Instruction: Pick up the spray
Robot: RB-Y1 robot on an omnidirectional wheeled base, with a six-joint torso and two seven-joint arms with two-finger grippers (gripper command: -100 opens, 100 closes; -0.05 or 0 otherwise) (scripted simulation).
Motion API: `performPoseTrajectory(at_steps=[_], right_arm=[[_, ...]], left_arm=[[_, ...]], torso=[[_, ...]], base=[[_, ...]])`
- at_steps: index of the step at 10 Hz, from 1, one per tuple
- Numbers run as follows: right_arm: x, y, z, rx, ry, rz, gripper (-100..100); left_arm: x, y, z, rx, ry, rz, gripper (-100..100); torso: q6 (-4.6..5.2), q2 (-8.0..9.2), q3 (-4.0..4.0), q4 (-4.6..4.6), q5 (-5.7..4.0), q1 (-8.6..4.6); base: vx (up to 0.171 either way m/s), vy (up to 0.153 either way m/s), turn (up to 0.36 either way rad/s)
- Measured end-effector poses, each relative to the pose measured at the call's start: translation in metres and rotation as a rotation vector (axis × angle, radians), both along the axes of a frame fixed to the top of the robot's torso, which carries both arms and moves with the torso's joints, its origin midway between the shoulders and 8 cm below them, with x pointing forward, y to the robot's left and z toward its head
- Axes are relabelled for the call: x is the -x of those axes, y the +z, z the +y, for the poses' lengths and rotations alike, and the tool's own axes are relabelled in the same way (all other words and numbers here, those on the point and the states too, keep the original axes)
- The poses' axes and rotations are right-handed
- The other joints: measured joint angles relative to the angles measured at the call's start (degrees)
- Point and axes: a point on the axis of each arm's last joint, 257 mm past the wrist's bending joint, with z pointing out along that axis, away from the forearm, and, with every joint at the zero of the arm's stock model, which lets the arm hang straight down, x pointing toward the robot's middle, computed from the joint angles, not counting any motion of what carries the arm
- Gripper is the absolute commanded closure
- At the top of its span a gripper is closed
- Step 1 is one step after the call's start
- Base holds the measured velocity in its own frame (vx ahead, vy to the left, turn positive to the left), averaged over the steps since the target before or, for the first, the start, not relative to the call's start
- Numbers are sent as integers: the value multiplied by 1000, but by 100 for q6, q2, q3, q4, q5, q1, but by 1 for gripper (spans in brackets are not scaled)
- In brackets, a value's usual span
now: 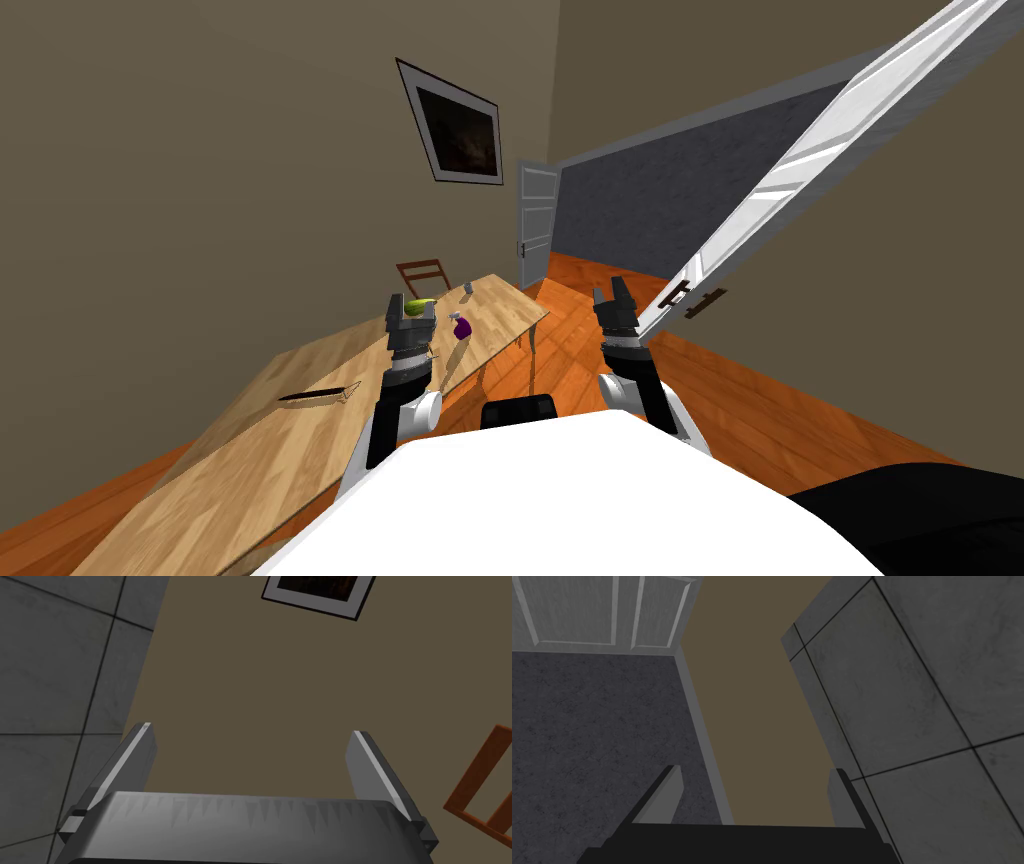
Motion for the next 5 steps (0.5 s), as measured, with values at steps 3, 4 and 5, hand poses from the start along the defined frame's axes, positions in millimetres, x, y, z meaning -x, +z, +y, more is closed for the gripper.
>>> performPoseTrajectory(at_steps=[3,4,5], right_arm=[[0,0,0,0,0,0,0],[0,0,0,0,0,0,0],[0,0,0,0,0,0,0]], left_arm=[[-12,-21,13,46,-23,36,-100],[-16,-29,18,65,-30,48,-100],[-20,-36,25,86,-35,60,-100]], torso=[[0,-19,-11,-5,-11,-51],[0,-18,-11,-4,-11,-50],[0,-20,-11,-4,-11,-48]], base=[[47,-130,15],[46,-126,14],[62,-114,20]])
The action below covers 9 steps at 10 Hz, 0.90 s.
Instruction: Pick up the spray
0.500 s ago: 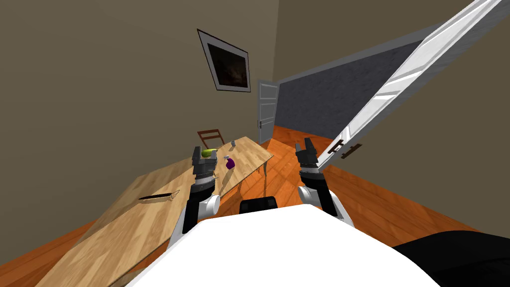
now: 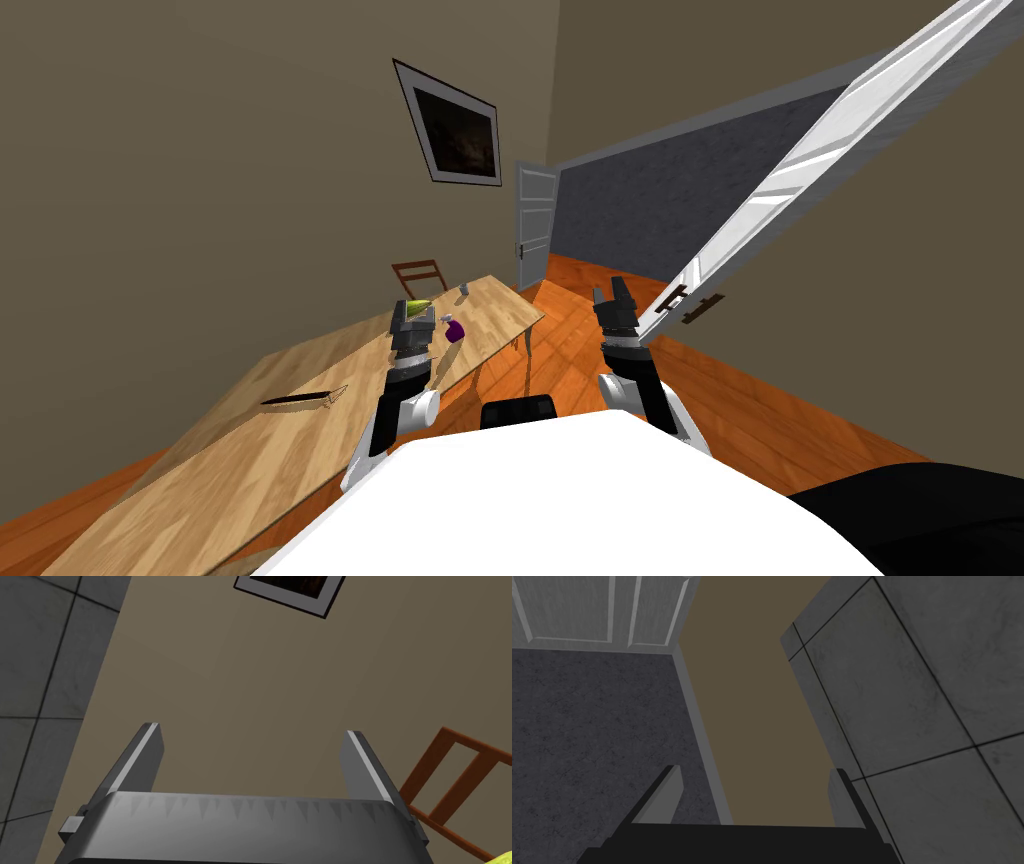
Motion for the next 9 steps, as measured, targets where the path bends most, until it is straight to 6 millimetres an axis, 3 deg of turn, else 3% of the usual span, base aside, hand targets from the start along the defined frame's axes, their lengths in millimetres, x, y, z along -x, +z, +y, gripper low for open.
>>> performPoseTrajectory(at_steps=[3,5,9], right_arm=[[0,0,0,0,0,0,0],[0,0,0,0,0,0,0],[0,0,0,0,0,0,0]], left_arm=[[-13,-22,18,57,-8,35,-100],[-22,-38,40,112,-8,55,-100],[-35,-65,70,203,3,97,-100]], torso=[[-1,3,2,0,4,19],[0,-2,-1,0,-3,-14],[0,2,1,1,4,21]], base=[[36,-93,14],[50,-153,25],[34,-80,11]])
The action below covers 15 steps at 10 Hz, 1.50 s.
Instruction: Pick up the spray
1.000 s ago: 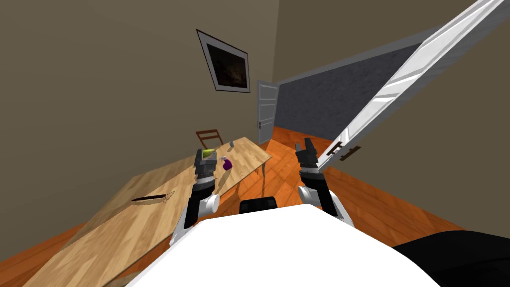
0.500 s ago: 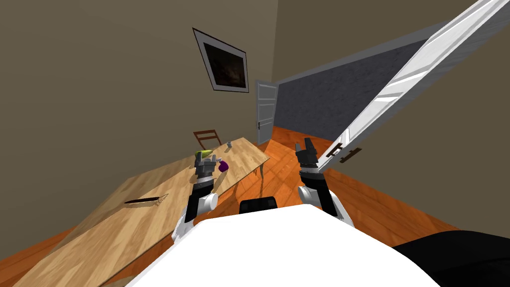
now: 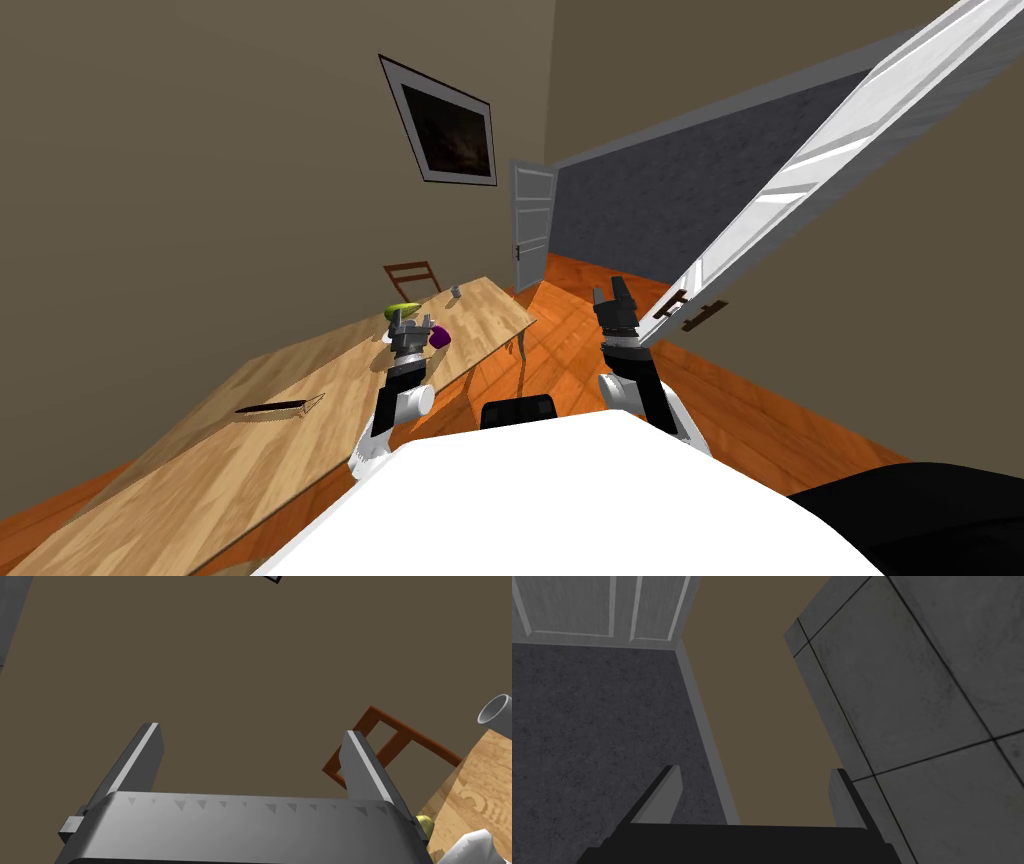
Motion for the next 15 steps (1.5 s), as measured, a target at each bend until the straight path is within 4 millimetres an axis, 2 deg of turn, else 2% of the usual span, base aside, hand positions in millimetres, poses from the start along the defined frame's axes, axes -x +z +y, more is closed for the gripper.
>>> performPoseTrajectory(at_steps=[3,9,12,15], right_arm=[[0,0,0,0,0,0,0],[0,0,0,0,0,0,0],[0,0,0,0,0,0,0],[0,0,0,0,0,0,0]], left_arm=[[-4,-19,19,61,14,24,-100],[-16,-56,70,204,61,56,-100],[-16,-77,107,285,101,67,-100],[-16,-91,129,361,134,68,-100]], torso=[[0,4,2,1,-3,-10],[0,-1,-1,-1,-2,-2],[-1,-3,-2,-1,-2,-2],[-1,0,0,0,-1,4]], base=[[33,-116,12],[39,-93,8],[41,-80,4],[41,-74,-6]])
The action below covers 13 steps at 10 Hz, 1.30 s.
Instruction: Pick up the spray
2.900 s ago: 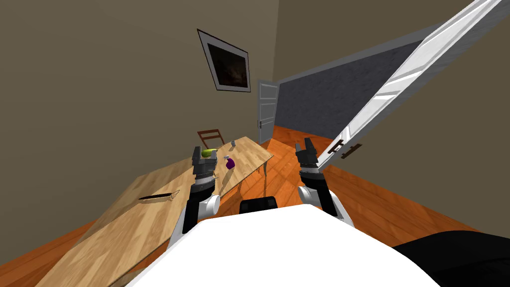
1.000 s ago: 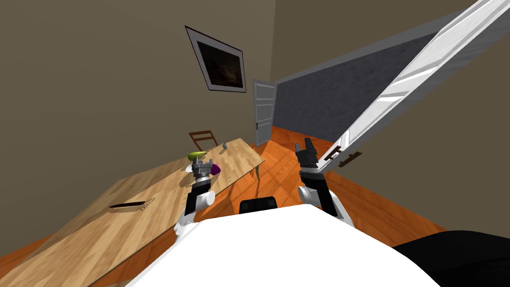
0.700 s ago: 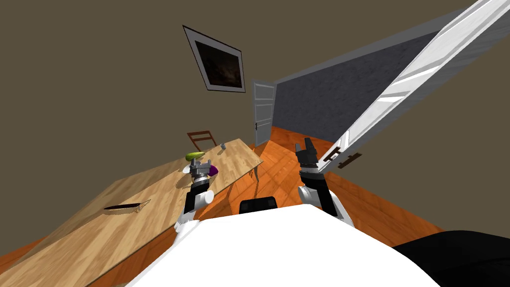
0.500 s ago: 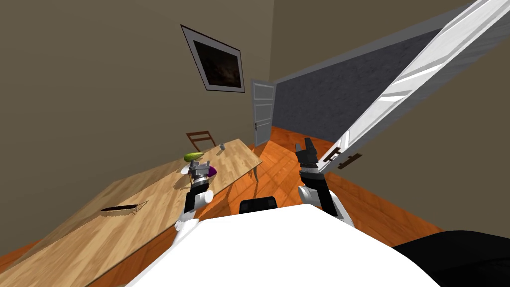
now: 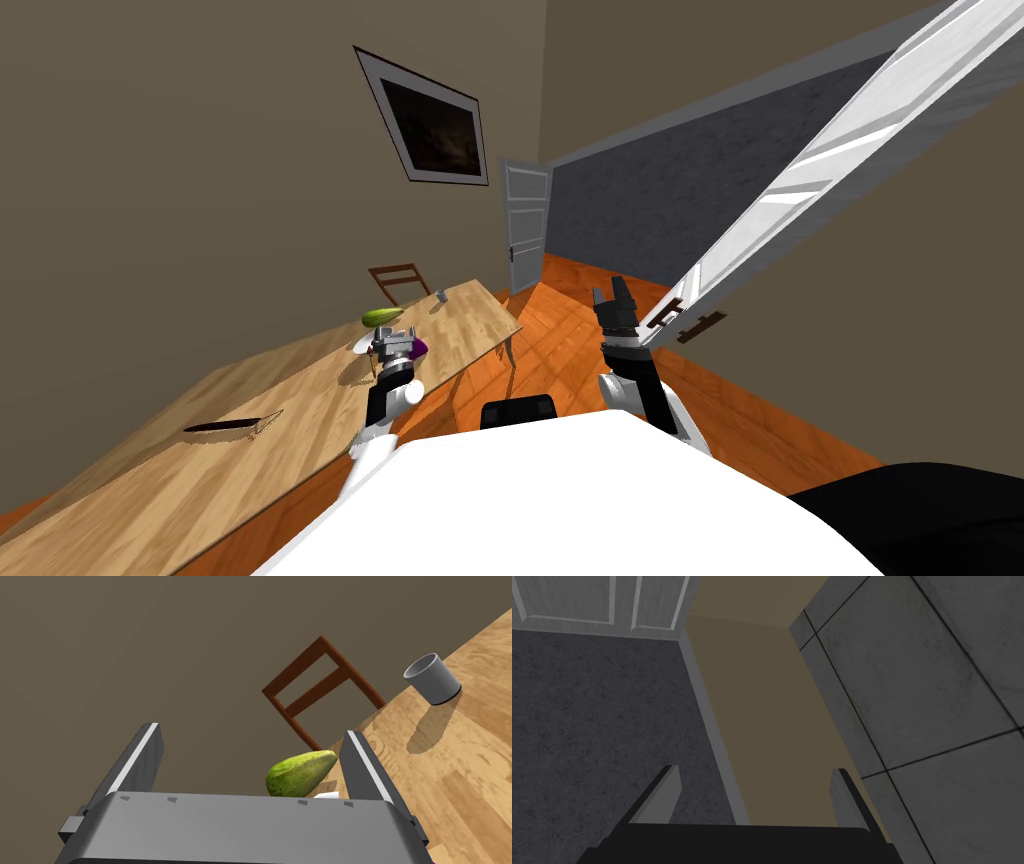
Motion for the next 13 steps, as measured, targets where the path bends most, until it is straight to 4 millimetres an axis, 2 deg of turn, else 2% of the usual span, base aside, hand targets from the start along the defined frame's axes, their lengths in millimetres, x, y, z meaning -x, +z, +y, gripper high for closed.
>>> performPoseTrajectory(at_steps=[4,10,13], right_arm=[[0,0,0,0,0,0,0],[0,0,0,0,0,0,0],[0,0,0,0,0,0,0]], left_arm=[[1,-22,45,124,72,-13,-100],[11,-62,94,286,177,-28,-100],[23,-81,116,368,232,-37,-100]], torso=[[1,-12,-6,-2,-1,-3],[1,-5,-3,-1,2,7],[0,4,2,1,4,19]], base=[[56,-70,-11],[37,-39,-13],[35,-24,-18]])
